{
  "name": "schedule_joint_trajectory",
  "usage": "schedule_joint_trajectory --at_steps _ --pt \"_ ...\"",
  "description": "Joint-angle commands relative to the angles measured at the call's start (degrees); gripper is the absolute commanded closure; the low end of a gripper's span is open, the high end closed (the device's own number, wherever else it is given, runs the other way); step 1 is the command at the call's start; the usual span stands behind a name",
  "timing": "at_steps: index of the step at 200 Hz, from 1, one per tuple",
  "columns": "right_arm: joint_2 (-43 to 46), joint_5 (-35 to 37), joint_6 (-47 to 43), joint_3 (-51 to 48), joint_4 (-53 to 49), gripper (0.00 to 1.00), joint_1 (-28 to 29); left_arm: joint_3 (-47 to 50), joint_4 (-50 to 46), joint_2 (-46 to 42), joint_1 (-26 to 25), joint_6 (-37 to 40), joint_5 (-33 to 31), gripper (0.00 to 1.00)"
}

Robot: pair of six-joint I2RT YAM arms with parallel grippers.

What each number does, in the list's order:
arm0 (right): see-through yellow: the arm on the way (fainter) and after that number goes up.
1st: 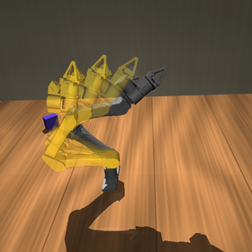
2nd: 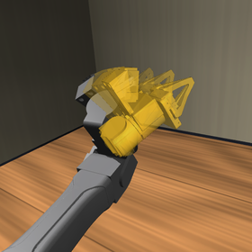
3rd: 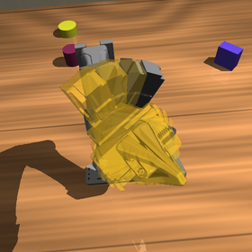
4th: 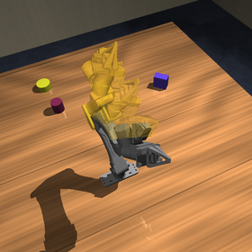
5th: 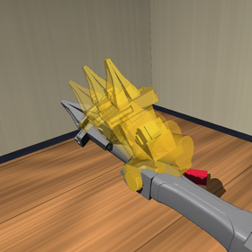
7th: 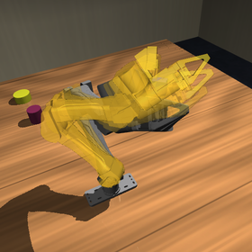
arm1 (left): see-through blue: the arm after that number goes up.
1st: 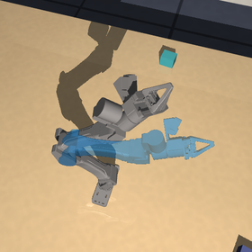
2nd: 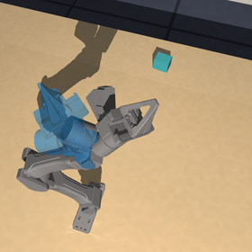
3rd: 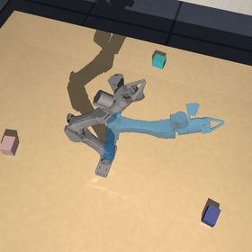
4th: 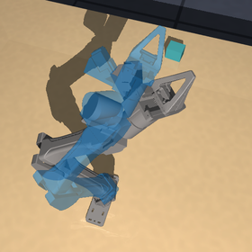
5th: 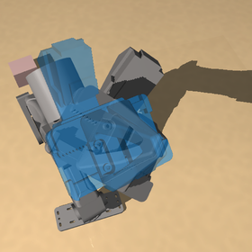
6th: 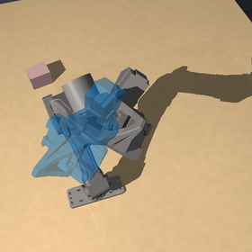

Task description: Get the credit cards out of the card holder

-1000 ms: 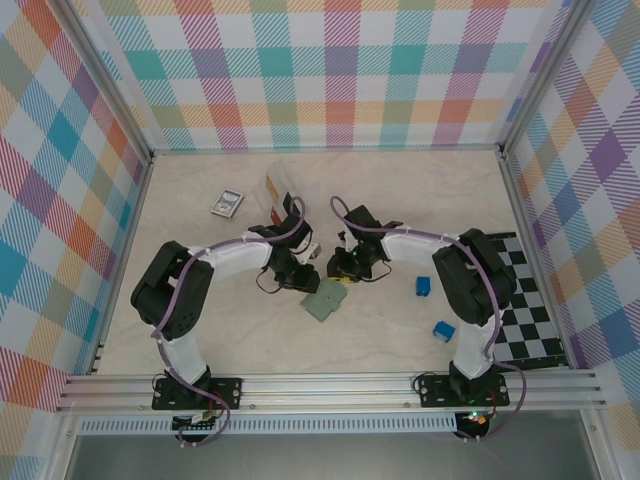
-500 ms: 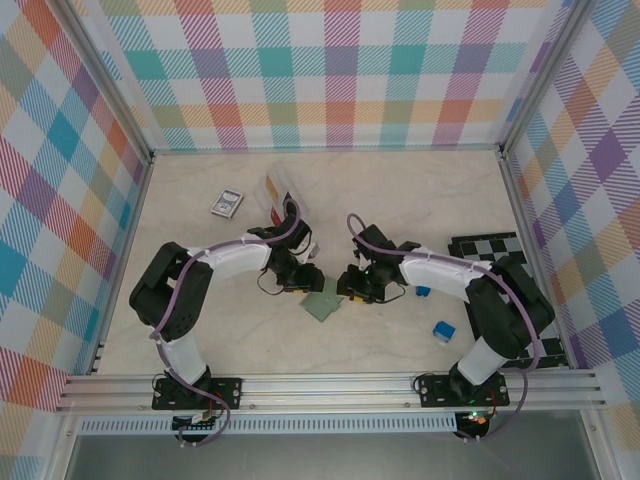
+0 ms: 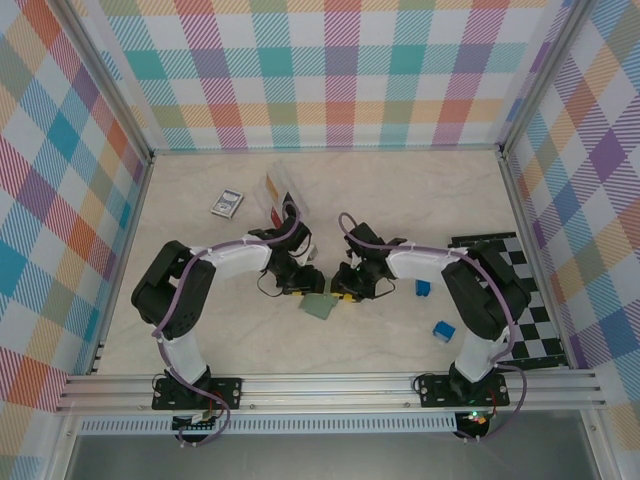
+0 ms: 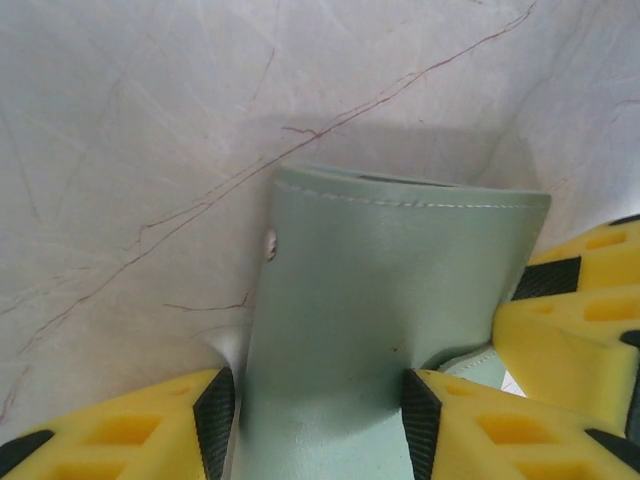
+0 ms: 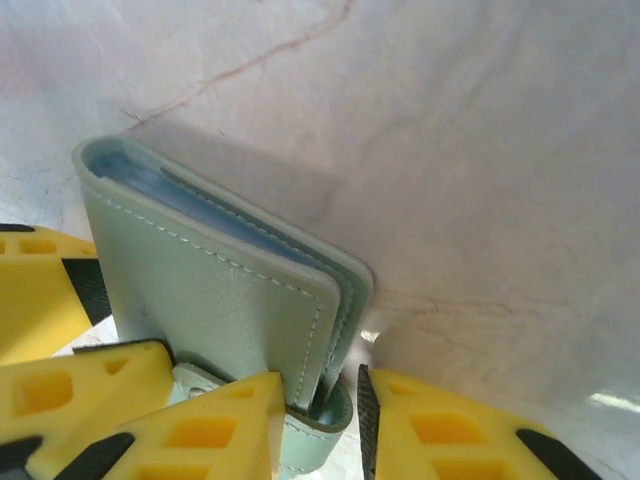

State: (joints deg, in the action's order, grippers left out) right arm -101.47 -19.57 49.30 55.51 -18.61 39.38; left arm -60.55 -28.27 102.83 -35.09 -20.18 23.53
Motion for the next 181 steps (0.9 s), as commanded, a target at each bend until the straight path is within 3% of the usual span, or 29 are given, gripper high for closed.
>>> schedule_joint_trajectory --at_steps 1,87,121,181 --pt "-3.1 2.1 -2.5 2.5 -2.0 0.73 -0.2 1.6 -0.6 0.7 0.4 -0.9 2.4 0.49" --pt "-5.1 3.1 -2.0 1.3 -0.9 0.74 -0.2 7.8 11.7 -5.2 3.3 -6.7 13.9 0.59" --pt "-4.0 3.0 -2.3 1.1 -0.4 0.73 -0.2 9.0 14.0 -6.5 3.4 -6.9 14.5 0.70" --pt "4.3 9.5 -10.5 3.6 -6.8 0.58 -0.1 9.1 14.8 -8.5 3.4 -7.0 13.1 0.90"
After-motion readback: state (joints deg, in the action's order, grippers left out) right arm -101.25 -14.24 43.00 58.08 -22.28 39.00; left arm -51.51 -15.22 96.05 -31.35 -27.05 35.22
